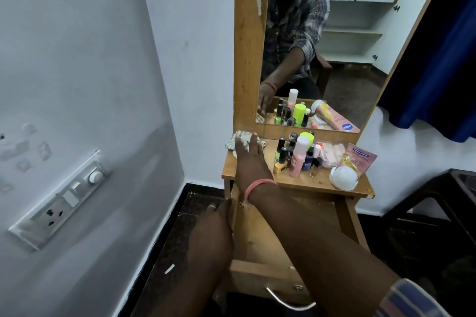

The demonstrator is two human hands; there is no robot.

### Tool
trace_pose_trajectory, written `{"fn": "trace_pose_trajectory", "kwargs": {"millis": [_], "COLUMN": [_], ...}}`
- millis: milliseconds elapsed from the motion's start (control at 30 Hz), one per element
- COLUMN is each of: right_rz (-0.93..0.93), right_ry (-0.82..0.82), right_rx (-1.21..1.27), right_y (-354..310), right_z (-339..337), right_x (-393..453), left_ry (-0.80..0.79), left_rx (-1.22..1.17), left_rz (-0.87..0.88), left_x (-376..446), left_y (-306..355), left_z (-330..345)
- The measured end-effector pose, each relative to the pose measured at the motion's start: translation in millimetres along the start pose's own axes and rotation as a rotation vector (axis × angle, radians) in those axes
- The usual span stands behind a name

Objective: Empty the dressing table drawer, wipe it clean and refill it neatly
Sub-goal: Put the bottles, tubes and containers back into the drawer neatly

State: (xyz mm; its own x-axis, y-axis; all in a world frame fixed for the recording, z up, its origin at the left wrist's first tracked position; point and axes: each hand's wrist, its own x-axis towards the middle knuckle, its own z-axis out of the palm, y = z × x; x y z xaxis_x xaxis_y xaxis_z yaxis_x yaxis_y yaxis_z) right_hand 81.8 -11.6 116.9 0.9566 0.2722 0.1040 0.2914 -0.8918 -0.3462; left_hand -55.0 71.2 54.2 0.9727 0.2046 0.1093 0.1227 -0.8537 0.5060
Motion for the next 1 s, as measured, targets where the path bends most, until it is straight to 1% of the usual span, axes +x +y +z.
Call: {"fn": "trace_pose_trajectory", "kwargs": {"millis": [100,167,233,333,400,467,600,700,767,833,1000], "right_rz": [-0.073,-0.139,-0.166,-0.086,-0.005,0.062,0.224,0.277,0.305,0.332,0.390], "right_ry": [0.064,0.119,0.170,0.165,0.156,0.206,0.317,0.413,0.468,0.489,0.502], "right_rx": [0.029,0.054,0.126,0.298,0.350,0.380,0.497,0.580,0.597,0.607,0.610], "right_y": [-2.0,0.3,5.3,18.7,32.6,48.6,77.2,95.2,103.0,107.4,112.6], "right_z": [-2.2,2.7,9.1,8.6,6.9,0.2,-25.0,-39.2,-43.5,-42.7,-27.4], "right_x": [-32.7,-57.2,-77.9,-104.1,-114.2,-119.0,-116.8,-110.0,-104.4,-101.4,-101.4], "left_ry": [0.031,0.031,0.030,0.002,-0.045,-0.036,0.100,0.175,0.178,0.174,0.133], "left_rx": [-0.025,-0.011,0.028,0.132,0.202,0.196,0.028,-0.150,-0.270,-0.331,-0.378], "left_rz": [0.008,0.005,0.028,0.040,0.033,0.072,0.120,0.125,0.110,0.088,0.039], "left_x": [3.7,2.4,-1.3,-1.2,0.8,5.3,22.8,44.1,59.6,72.0,87.9], "left_y": [-0.6,-0.8,-1.0,4.1,10.7,16.6,31.4,50.4,64.4,77.2,99.7], "left_z": [-2.7,-0.4,-0.2,-5.4,-11.1,-14.5,-14.4,-11.5,-10.5,-6.0,9.6]}}
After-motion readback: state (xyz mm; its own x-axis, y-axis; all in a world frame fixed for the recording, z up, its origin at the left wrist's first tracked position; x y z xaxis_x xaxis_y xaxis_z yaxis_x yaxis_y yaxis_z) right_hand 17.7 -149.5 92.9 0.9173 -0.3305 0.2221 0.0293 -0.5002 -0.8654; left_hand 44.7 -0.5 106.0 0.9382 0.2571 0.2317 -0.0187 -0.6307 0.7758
